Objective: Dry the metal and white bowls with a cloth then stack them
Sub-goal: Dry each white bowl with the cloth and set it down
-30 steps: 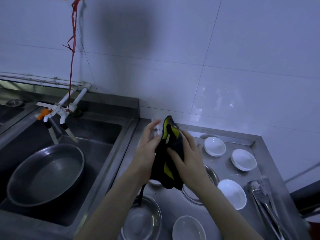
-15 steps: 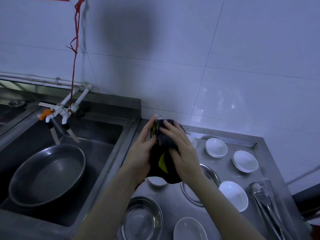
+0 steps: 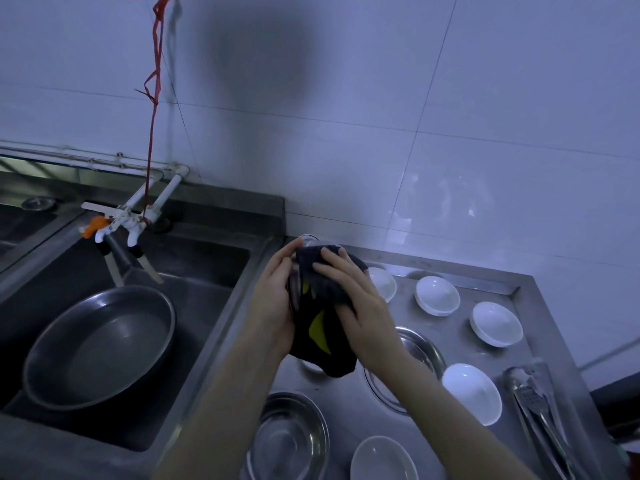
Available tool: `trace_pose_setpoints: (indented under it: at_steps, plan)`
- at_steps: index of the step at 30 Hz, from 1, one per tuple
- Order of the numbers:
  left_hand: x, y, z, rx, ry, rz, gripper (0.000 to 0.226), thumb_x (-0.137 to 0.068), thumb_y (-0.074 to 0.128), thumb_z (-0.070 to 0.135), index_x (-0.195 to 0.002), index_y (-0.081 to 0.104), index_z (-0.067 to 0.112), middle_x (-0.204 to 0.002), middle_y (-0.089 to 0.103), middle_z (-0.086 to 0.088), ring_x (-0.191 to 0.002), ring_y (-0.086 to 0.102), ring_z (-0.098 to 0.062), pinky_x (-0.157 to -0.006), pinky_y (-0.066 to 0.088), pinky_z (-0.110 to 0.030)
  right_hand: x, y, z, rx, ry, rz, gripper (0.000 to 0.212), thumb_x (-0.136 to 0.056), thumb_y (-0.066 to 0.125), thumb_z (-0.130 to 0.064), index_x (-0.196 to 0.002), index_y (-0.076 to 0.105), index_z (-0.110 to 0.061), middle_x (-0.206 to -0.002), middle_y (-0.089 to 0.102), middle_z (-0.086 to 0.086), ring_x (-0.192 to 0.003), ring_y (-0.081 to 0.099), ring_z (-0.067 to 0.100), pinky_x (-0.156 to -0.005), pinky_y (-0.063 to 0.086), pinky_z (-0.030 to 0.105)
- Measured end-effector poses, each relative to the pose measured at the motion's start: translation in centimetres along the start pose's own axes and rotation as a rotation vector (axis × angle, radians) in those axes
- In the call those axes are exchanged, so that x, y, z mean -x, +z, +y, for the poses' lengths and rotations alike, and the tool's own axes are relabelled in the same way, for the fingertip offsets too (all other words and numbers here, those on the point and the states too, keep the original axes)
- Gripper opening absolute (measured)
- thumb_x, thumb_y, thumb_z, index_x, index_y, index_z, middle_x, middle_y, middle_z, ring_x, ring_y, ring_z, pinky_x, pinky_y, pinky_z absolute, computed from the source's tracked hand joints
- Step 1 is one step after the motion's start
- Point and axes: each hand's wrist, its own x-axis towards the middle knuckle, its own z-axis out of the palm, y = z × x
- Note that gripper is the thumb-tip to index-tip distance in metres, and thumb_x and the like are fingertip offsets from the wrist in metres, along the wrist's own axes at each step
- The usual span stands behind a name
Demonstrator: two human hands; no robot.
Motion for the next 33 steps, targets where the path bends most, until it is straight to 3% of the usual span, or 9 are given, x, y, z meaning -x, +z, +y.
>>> trace_pose_setpoints:
  at_steps: [2, 6, 11, 13, 19, 23, 27, 30, 33]
  plan:
    - [-0.5, 0.6, -0.1, -0.004, 0.05, 0.107, 0.028, -0.104, 0.039, 0.009, -0.111, 0.066, 0.011, -0.102, 0.073, -0.012, -0.085, 0.073, -0.018, -0.065, 0.058, -0.025, -1.7, 0.0, 0.0, -0.129, 0.142, 0.066, 0.05, -0.085, 0.043, -0.011, -0.128, 0.057, -0.033, -0.143, 0.046, -0.02, -0.139, 0.033, 0.003, -0.114, 0.028, 0.048]
    - [-1.5, 0.3, -0.1, -0.069, 0.094, 0.228, 0.029, -0.104, 0.041, 0.011, -0.105, 0.069, 0.018, -0.107, 0.073, -0.01, -0.095, 0.07, -0.022, -0.067, 0.057, -0.026, -3.1, -0.3, -0.5, -0.203, 0.324, 0.156, 0.052, -0.082, 0.041, -0.017, -0.119, 0.056, -0.05, -0.139, 0.05, -0.023, -0.135, 0.039, 0.002, -0.115, 0.026, 0.047]
    - [-2.0, -0.3, 0.4, -0.064, 0.132, 0.252, 0.023, -0.103, 0.046, 0.017, -0.107, 0.069, 0.02, -0.112, 0.071, -0.011, -0.1, 0.069, -0.023, -0.085, 0.057, -0.035, 1.6, 1.3, -1.5, 0.145, -0.042, 0.033, 0.053, -0.091, 0.038, -0.021, -0.143, 0.044, -0.027, -0.155, 0.031, -0.013, -0.146, 0.019, 0.009, -0.118, 0.007, 0.052]
    - [-1.9, -0.1, -0.1, -0.116, 0.19, 0.236, 0.02, -0.102, 0.05, 0.018, -0.109, 0.068, 0.02, -0.112, 0.07, -0.007, -0.101, 0.067, -0.021, -0.087, 0.055, -0.035, 1.2, 1.4, -1.5, 0.181, -0.07, 0.034, 0.051, -0.094, 0.037, -0.023, -0.144, 0.043, -0.026, -0.156, 0.029, -0.011, -0.147, 0.018, 0.011, -0.118, 0.007, 0.052]
    - [-2.5, 0.2, 0.1, -0.368, 0.464, 0.276, 0.014, -0.098, 0.058, 0.017, -0.1, 0.071, 0.022, -0.102, 0.072, 0.005, -0.1, 0.067, -0.01, -0.085, 0.053, -0.025, -3.6, 0.4, -1.7, -0.013, 0.108, 0.095, 0.047, -0.093, 0.041, -0.022, -0.136, 0.047, -0.039, -0.15, 0.038, -0.018, -0.141, 0.027, 0.0, -0.117, 0.017, 0.05]
    - [-2.4, -0.3, -0.5, -0.5, 0.497, 0.257, 0.013, -0.098, 0.058, 0.018, -0.097, 0.071, 0.02, -0.094, 0.071, 0.013, -0.095, 0.065, -0.003, -0.084, 0.051, -0.023, -6.0, -0.6, -0.9, -0.108, 0.367, 0.11, 0.045, -0.097, 0.043, -0.016, -0.137, 0.048, -0.036, -0.144, 0.049, -0.01, -0.135, 0.041, 0.013, -0.113, 0.03, 0.043]
    - [-2.6, -0.9, -0.3, -0.301, 0.338, 0.243, 0.018, -0.102, 0.05, 0.016, -0.102, 0.067, 0.02, -0.096, 0.07, 0.004, -0.086, 0.066, -0.007, -0.076, 0.055, -0.025, -3.4, 1.1, -2.0, 0.167, 0.084, 0.107, 0.049, -0.09, 0.044, -0.018, -0.138, 0.05, -0.031, -0.152, 0.035, -0.01, -0.14, 0.033, 0.015, -0.113, 0.028, 0.048]
    - [-2.9, -1.1, 0.2, -0.27, 0.336, 0.228, 0.02, -0.103, 0.046, 0.013, -0.104, 0.065, 0.022, -0.108, 0.067, 0.001, -0.106, 0.063, -0.016, -0.093, 0.052, -0.032, 0.1, 3.2, -2.2, 0.304, -0.067, 0.067, 0.048, -0.094, 0.047, -0.035, -0.142, 0.045, -0.031, -0.154, 0.033, -0.004, -0.143, 0.029, 0.018, -0.11, 0.029, 0.055]
    - [-2.6, -1.1, 0.0, -0.302, 0.34, 0.204, 0.02, -0.103, 0.047, 0.016, -0.1, 0.065, 0.025, -0.11, 0.066, 0.004, -0.111, 0.062, -0.017, -0.095, 0.05, -0.034, 0.7, 4.2, -1.6, 0.327, -0.081, 0.083, 0.051, -0.096, 0.044, -0.029, -0.146, 0.037, -0.031, -0.158, 0.025, -0.003, -0.148, 0.017, 0.019, -0.112, 0.024, 0.061]
